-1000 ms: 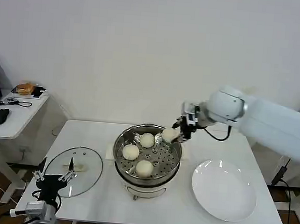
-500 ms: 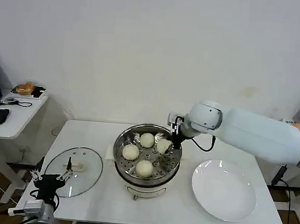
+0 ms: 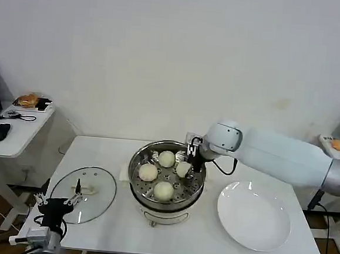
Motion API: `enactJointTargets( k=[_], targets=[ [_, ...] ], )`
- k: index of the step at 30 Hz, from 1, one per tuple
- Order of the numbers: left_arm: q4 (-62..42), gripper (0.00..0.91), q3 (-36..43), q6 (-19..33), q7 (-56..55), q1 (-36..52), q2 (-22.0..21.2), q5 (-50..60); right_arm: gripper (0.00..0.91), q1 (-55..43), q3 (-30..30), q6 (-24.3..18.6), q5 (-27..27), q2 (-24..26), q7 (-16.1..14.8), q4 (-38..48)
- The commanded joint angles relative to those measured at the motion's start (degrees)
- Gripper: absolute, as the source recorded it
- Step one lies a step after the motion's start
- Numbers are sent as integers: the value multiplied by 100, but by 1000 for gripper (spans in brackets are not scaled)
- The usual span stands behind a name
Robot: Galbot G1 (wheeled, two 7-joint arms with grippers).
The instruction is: Take steamed baozi put them in steamer then cover it.
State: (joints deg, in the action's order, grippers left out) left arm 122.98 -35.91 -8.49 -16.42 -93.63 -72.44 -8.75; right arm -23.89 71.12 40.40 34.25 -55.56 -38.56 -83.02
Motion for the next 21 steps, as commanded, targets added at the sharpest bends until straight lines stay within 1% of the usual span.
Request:
enactJointTargets(
  k=[1, 2, 3, 4, 8, 11, 17, 18, 19, 20, 21],
  targets=[
    [8, 907, 7, 4, 4, -11, -6, 2, 655, 111, -15, 24, -68, -94, 38, 98],
    [5, 907, 6, 4, 4, -15, -5, 4, 776, 125, -34, 21, -44, -99, 47, 83],
    [5, 907, 7, 5, 2, -15, -3, 3, 856, 128, -40, 18, -35, -99, 49, 71],
    [2, 907, 2, 5, 3, -15, -2, 3, 907, 130, -53, 21, -11, -95, 59, 49],
    [0, 907, -4, 3, 1, -18, -11, 4, 907, 65, -134, 15, 25, 17, 106, -133],
    [-13, 907, -1, 4, -1, -18, -21, 8, 907, -61, -201, 1, 27, 166, 71, -330],
    [-16, 907, 6, 4, -1, -11, -32, 10, 907, -319, -476, -43, -6, 551, 120, -951],
    [-16, 907, 8, 4, -2, -13, -33, 11, 907, -340, -531, -69, -24, 673, 195, -1053],
    [-14, 907, 11, 3, -2, -12, -33, 12, 907, -342, -608, -93, 12, 798, 394, -1210],
    [-15, 907, 10, 4, -3, -11, -36, 14, 907, -324, -631, -92, 30, 842, 501, -1287],
    [-13, 907, 9, 3, -4, -11, -37, 13, 907, -282, -687, -129, 13, 996, 753, -1371]
  ],
)
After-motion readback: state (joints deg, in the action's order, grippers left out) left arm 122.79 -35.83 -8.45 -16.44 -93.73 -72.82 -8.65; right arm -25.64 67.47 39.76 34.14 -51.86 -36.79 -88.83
